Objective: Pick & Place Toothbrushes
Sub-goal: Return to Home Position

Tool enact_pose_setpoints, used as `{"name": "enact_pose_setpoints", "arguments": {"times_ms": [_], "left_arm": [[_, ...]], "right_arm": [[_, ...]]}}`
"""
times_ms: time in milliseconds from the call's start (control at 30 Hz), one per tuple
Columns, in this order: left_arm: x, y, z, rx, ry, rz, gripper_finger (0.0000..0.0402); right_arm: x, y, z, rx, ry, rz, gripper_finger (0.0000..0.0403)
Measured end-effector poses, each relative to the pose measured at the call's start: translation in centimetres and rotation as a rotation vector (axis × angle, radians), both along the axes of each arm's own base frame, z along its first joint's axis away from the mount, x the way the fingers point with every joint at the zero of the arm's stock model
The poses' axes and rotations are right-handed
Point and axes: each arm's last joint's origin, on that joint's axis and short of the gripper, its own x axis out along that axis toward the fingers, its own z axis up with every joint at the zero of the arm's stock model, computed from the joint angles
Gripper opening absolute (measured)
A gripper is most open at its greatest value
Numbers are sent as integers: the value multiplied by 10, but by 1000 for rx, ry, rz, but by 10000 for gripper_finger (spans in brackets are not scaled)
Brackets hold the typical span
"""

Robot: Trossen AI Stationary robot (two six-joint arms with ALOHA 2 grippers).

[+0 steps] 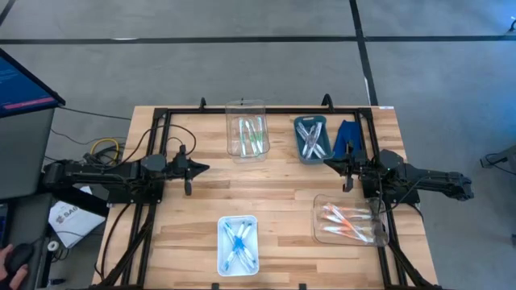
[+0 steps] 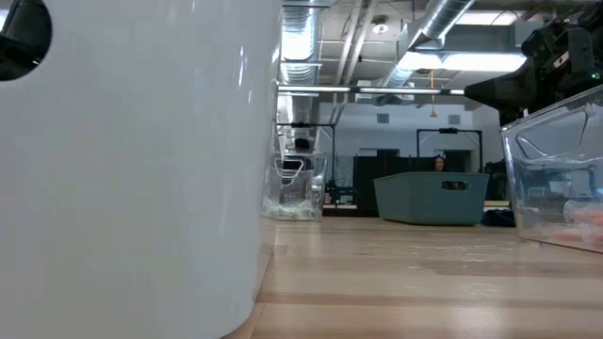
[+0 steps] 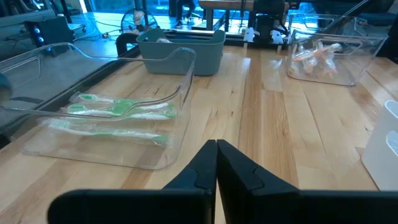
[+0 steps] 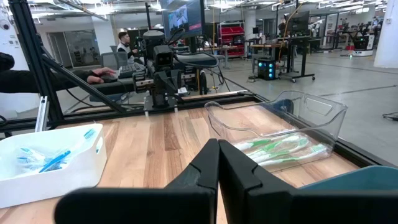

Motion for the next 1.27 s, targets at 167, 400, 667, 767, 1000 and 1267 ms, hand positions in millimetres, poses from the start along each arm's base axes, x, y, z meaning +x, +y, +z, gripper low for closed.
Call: {"name": "enact_pose_setpoints", "arguments": {"times_ms": [167, 400, 667, 767, 1000, 1267], "left_arm": [[0, 0, 0, 0, -1, -1, 3], [0, 0, 1, 0, -8, -3, 3], [0, 0, 1, 0, -9, -3, 3], [0, 0, 1, 0, -11, -3, 3], [0, 0, 2, 2, -16, 2, 3], [0, 0, 2, 2, -22, 1, 3]], "right_arm": [[0, 0, 0, 0, 0, 0, 0], [0, 0, 0, 0, 0, 0, 0], [0, 0, 0, 0, 0, 0, 0], [0, 0, 0, 0, 0, 0, 0], [0, 0, 0, 0, 0, 0, 0], [0, 0, 0, 0, 0, 0, 0]]}}
